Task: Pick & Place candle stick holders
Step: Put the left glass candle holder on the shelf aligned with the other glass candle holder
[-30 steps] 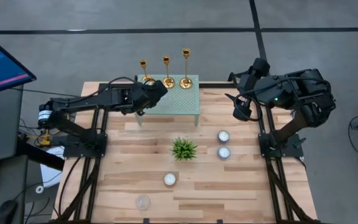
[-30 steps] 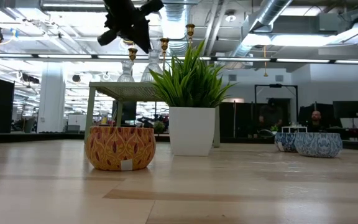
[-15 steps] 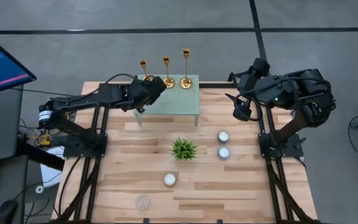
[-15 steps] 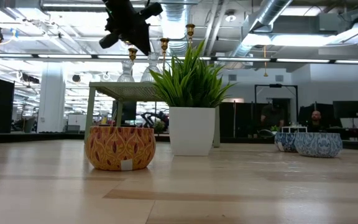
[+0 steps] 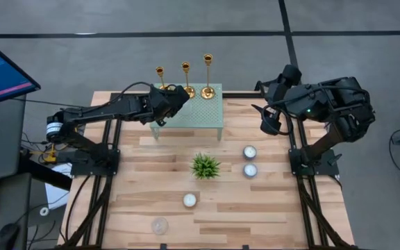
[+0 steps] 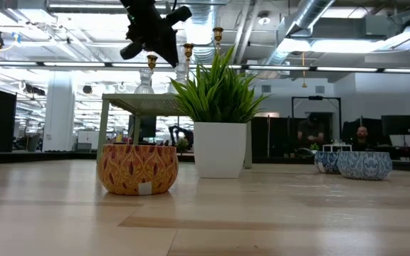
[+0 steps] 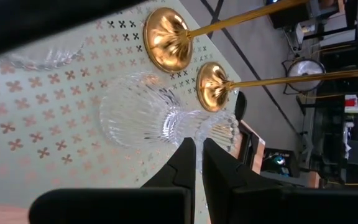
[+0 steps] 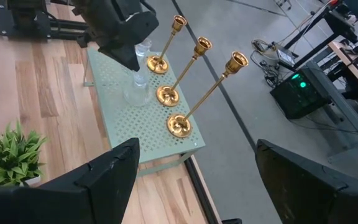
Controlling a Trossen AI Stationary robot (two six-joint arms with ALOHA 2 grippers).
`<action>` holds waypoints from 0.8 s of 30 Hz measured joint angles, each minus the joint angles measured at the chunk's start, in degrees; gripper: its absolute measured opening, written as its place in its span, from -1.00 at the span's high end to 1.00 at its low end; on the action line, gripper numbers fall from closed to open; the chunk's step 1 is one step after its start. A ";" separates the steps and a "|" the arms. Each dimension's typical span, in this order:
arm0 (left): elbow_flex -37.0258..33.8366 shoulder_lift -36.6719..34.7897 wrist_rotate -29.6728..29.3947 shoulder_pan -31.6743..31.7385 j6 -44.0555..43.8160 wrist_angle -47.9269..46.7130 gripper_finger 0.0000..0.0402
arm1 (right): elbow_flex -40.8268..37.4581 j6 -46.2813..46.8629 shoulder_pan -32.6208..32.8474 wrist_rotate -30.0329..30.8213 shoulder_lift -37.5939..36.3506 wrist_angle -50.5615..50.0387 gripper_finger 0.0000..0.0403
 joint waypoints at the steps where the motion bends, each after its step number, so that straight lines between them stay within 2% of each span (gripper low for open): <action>1: 0.00 0.00 -0.02 0.00 -0.01 0.04 0.95 | 0.00 0.01 0.00 0.01 0.00 0.00 -0.54; 24: 0.00 -0.02 -1.71 0.00 0.84 0.57 0.90 | 0.00 0.10 0.13 0.00 0.00 0.00 -0.54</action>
